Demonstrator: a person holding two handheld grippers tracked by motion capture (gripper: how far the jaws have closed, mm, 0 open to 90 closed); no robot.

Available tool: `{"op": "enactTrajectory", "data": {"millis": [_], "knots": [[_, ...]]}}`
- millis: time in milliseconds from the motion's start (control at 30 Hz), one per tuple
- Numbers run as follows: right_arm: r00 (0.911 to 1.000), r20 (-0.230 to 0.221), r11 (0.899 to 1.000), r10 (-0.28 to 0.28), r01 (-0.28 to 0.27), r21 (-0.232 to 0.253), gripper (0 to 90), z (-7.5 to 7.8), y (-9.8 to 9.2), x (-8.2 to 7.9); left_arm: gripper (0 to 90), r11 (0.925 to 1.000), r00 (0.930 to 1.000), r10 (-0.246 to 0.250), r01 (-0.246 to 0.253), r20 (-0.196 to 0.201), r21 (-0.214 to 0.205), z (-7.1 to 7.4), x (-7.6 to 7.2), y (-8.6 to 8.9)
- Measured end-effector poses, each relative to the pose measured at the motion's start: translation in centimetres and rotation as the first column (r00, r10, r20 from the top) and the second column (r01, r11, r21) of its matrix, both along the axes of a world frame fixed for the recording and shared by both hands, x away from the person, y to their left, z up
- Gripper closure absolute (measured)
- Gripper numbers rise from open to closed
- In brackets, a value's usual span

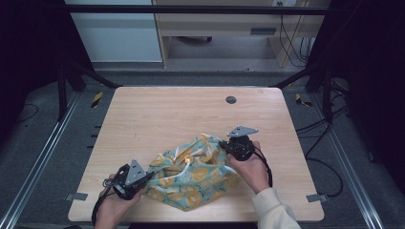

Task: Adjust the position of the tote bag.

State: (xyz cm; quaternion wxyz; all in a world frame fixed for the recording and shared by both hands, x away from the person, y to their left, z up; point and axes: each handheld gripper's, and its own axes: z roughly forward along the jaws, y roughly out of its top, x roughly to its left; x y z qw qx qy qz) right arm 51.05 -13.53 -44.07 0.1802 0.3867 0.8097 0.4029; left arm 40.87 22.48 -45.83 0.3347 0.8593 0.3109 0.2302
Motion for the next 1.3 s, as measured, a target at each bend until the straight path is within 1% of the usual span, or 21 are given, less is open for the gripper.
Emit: {"op": "enactTrajectory", "data": {"millis": [67, 100, 167, 267, 300, 333, 467, 500, 533, 567, 633, 700, 800, 867, 900, 933, 967, 1000, 1100, 1200, 1300], "knots": [[0.9995, -0.028, 1.000, -0.011, 0.010, -0.029, 90.0, -0.9, -0.4, 0.8, 90.0, 0.9996, 0.9998, -0.013, 0.014, -0.018, 0.023, -0.2, -0.2, 0.0], [0.9986, -0.047, 0.999, -0.025, 0.023, -0.033, 90.0, -1.3, -0.7, 1.0, 90.0, 0.9988, 0.9996, -0.020, 0.021, -0.023, 0.043, -0.2, -0.3, 0.0], [0.9971, -0.065, 0.998, -0.039, 0.036, -0.044, 90.0, -1.9, -1.4, 1.3, 90.0, 0.9980, 0.9992, -0.028, 0.030, -0.030, 0.056, -0.4, -0.5, 0.1], [0.9964, -0.076, 0.997, -0.038, 0.033, -0.069, 90.0, -2.4, -2.0, 1.5, 90.0, 0.9972, 0.9986, -0.039, 0.041, -0.034, 0.061, -0.5, -0.9, 0.1], [0.9959, -0.082, 0.997, -0.036, 0.030, -0.076, 90.0, -2.7, -2.1, 1.6, 90.0, 0.9979, 0.9985, -0.039, 0.041, -0.038, 0.050, -0.6, -1.0, 0.0], [0.9955, -0.089, 0.996, -0.032, 0.024, -0.086, 90.0, -2.9, -2.2, 1.6, 90.0, 0.9962, 0.9977, -0.049, 0.052, -0.047, 0.069, -0.7, -1.0, 0.0], [0.9938, -0.108, 0.992, -0.024, 0.010, -0.128, 90.0, -3.7, -2.0, 1.8, 90.0, 0.9944, 0.9956, -0.054, 0.061, -0.076, 0.087, -1.4, -1.0, -0.6], [0.9937, -0.109, 0.990, -0.028, 0.013, -0.137, 90.0, -3.9, -2.0, 2.0, 90.0, 0.9921, 0.9943, -0.062, 0.071, -0.086, 0.104, -1.4, -1.0, -0.7], [0.9931, -0.113, 0.990, -0.031, 0.015, -0.140, 90.0, -4.0, -1.9, 2.1, 90.0, 0.9937, 0.9945, -0.057, 0.065, -0.087, 0.092, -1.7, -1.0, -1.0], [0.9933, -0.112, 0.990, -0.029, 0.013, -0.142, 90.0, -4.1, -1.9, 2.2, 90.0, 0.9916, 0.9930, -0.065, 0.075, -0.099, 0.105, -1.7, -1.0, -1.0], [0.9921, -0.120, 0.987, -0.036, 0.016, -0.159, 90.0, -4.3, -1.7, 2.5, 90.0, 0.9924, 0.9924, -0.063, 0.074, -0.105, 0.099, -1.9, -1.0, -1.3], [0.9915, -0.124, 0.985, -0.040, 0.018, -0.171, 90.0, -4.6, -1.6, 2.8, 90.0, 0.9910, 0.9916, -0.068, 0.080, -0.110, 0.107, -2.0, -1.0, -1.4], [0.9907, -0.129, 0.985, -0.044, 0.021, -0.172, 90.0, -4.7, -1.4, 3.1, 90.0, 0.9939, 0.9919, -0.056, 0.066, -0.114, 0.088, -2.0, -1.0, -1.4], [0.9918, -0.120, 0.988, -0.043, 0.024, -0.150, 85.4, -4.5, -1.5, 3.1, 90.0, 0.9950, 0.9924, -0.050, 0.059, -0.113, 0.081, -1.9, -1.1, -1.3], [0.9940, -0.097, 0.990, -0.051, 0.038, -0.134, 77.3, -4.0, -1.7, 2.9, 90.0, 0.9950, 0.9926, -0.051, 0.060, -0.110, 0.081, -1.8, -1.1, -1.2], [0.9950, -0.081, 0.992, -0.057, 0.047, -0.121, 71.9, -3.7, -1.9, 2.8, 90.0, 0.9964, 0.9929, -0.047, 0.054, -0.109, 0.065, -1.7, -1.1, -1.2], [0.9954, -0.064, 0.993, -0.072, 0.065, -0.098, 62.3, -3.2, -2.2, 2.6, 90.0, 0.9966, 0.9933, -0.048, 0.055, -0.105, 0.061, -1.6, -1.1, -1.2], [0.9949, -0.051, 0.994, -0.087, 0.083, -0.076, 56.8, -2.7, -2.6, 2.3, 90.0, 0.9974, 0.9934, -0.048, 0.053, -0.104, 0.047, -1.6, -1.1, -1.2], [0.9937, -0.005, 0.993, -0.112, 0.111, -0.046, 45.4, -0.7, -3.3, 1.4, 90.0, 0.9979, 0.9947, -0.048, 0.051, -0.091, 0.039, -1.4, -1.2, -1.3], [0.9938, 0.037, 0.994, -0.105, 0.105, -0.010, 42.3, 1.2, -3.6, 0.2, 90.0, 0.9984, 0.9955, -0.050, 0.052, -0.080, 0.021, -1.1, -1.3, -1.3], [0.9956, 0.077, 0.998, -0.054, 0.052, 0.021, 41.7, 3.2, -2.9, -1.5, 89.9, 0.9984, 0.9962, -0.054, 0.055, -0.069, 0.014, -0.8, -1.4, -1.3]]}}
